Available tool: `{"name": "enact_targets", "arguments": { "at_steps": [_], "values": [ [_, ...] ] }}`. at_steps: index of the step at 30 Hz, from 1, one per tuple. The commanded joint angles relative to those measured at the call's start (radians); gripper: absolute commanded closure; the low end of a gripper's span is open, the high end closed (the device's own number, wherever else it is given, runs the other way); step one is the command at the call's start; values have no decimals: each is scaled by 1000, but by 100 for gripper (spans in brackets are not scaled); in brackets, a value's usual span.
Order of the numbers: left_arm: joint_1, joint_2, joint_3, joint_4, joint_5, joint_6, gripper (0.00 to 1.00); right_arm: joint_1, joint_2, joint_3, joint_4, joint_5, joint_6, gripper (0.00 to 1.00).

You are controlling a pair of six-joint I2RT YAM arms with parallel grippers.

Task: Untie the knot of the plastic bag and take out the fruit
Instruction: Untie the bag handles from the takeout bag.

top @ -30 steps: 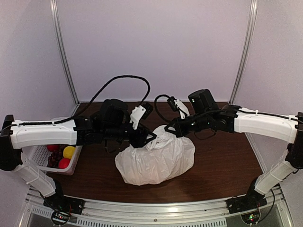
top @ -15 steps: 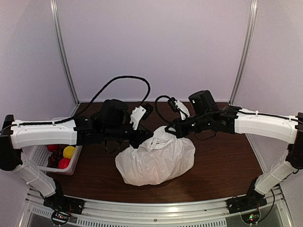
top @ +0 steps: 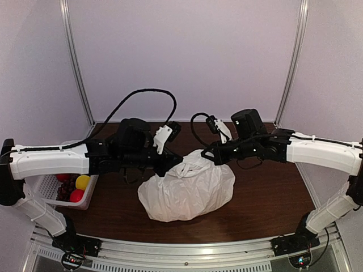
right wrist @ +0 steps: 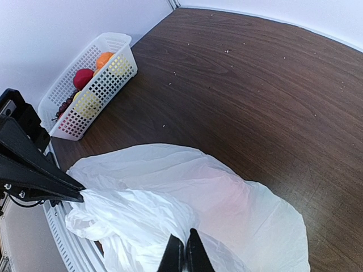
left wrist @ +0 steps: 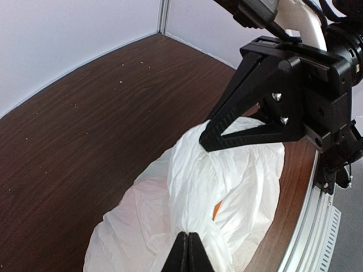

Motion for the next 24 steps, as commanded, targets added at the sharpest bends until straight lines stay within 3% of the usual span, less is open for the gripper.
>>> {"name": "enact_targets", "arguments": {
  "at_steps": [1, 24],
  "values": [
    [4, -46, -25, 24, -42, -23, 100, -8, -34, -22, 10, 66, 27, 100],
    [106, -206, -191, 100, -92, -166, 100, -69, -138, -145, 31, 240, 180, 100]
  ]
}}
